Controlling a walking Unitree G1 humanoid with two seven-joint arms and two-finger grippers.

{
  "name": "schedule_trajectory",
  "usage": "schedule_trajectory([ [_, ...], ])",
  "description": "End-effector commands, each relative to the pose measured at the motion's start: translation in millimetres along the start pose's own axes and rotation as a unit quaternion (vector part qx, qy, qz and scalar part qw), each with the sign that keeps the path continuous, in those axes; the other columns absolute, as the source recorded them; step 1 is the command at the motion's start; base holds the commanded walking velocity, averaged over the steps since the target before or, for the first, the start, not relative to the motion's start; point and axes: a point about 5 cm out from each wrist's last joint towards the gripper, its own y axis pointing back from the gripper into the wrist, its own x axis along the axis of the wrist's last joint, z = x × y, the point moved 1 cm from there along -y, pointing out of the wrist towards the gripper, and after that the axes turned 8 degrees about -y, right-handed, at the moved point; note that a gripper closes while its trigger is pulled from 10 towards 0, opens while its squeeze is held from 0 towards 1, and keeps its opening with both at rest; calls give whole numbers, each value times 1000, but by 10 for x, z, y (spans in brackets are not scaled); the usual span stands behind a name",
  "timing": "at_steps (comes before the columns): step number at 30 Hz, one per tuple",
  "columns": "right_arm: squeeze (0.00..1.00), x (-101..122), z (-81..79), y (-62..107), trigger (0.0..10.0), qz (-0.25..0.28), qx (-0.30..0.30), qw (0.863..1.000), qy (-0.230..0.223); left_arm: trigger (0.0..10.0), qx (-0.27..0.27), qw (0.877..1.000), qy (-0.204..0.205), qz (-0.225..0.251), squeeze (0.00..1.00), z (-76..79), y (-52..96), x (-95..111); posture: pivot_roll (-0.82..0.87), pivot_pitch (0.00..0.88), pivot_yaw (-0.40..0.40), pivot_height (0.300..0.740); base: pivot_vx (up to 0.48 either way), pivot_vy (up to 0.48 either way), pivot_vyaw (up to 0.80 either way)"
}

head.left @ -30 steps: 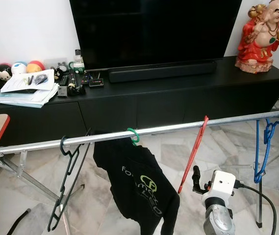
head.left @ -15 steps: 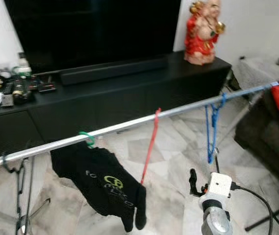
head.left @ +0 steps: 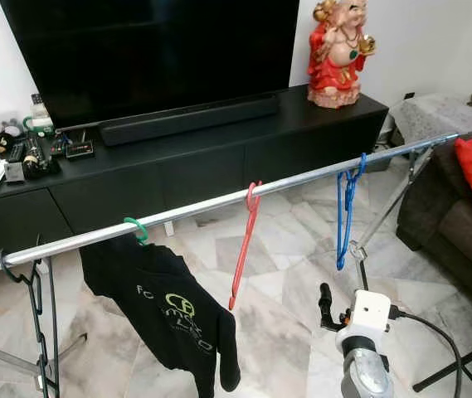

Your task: Hang hanger

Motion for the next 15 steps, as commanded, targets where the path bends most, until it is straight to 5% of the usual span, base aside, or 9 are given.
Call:
schedule_trajectory([
  [1,0,1,6,-1,10000,-3,-2,1000,2,10000,-30,999,-10,-7,0,152,-3,-42,63,62,9,740,0,-480,-738],
  [5,0,4,8,-4,10000,0,-2,1000,3,10000,-29,1000,-9,-8,0,152,-3,-44,63,62,9,740,0,-480,-695],
  [15,0,31,-2,-7,10000,8,-3,1000,1,10000,-29,999,-9,-8,0,150,-3,-42,64,56,10,740,0,-480,0],
])
